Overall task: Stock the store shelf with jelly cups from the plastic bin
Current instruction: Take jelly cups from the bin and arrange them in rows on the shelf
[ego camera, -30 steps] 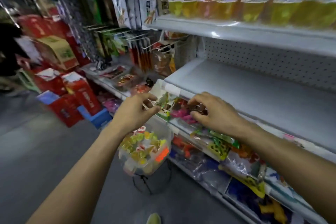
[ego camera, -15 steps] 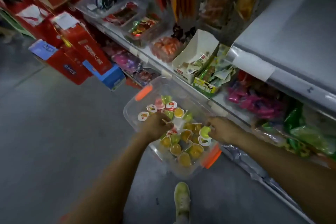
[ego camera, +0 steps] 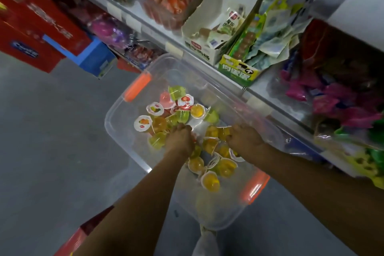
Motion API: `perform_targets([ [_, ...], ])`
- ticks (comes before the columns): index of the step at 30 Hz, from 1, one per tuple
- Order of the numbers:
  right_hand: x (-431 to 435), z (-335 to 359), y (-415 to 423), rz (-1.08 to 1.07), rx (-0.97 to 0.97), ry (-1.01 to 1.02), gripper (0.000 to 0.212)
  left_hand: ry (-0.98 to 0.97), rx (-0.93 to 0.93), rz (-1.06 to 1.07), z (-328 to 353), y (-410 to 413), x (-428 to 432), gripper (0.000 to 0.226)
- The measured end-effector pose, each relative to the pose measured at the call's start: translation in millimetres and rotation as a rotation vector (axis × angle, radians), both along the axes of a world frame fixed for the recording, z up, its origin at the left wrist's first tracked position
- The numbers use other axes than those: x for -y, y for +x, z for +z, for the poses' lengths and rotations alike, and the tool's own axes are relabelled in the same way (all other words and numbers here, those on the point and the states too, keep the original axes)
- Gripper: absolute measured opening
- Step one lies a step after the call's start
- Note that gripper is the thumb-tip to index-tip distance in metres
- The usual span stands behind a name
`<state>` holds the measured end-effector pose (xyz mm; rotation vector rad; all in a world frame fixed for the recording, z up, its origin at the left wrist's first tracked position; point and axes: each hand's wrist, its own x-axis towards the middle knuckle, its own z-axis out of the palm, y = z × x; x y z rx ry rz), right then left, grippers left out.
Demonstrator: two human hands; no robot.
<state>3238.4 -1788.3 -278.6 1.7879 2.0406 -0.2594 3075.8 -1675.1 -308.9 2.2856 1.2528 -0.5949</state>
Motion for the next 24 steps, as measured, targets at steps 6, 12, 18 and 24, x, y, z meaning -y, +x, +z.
perform_targets([
  [6,-6.5,-8.0,-2.1,0.101,0.236,-0.316,0.034,-0.056,-0.05,-0.031,-21.6,10.0,-13.5,0.048],
  [12,-3.6,-21.0,-4.3,0.028,0.249,-0.303,0.038,0.004,-0.052,-0.203,-23.8,13.6,-7.9,0.033],
  [18,6.3,-29.9,-5.3,-0.344,0.087,-0.077,0.018,0.053,-0.102,-0.189,-18.3,17.4,-5.0,0.051],
  [24,27.4,25.1,-8.3,-0.276,-0.135,0.115,0.06,-0.116,0.239,0.417,29.6,8.8,4.3,0.056],
])
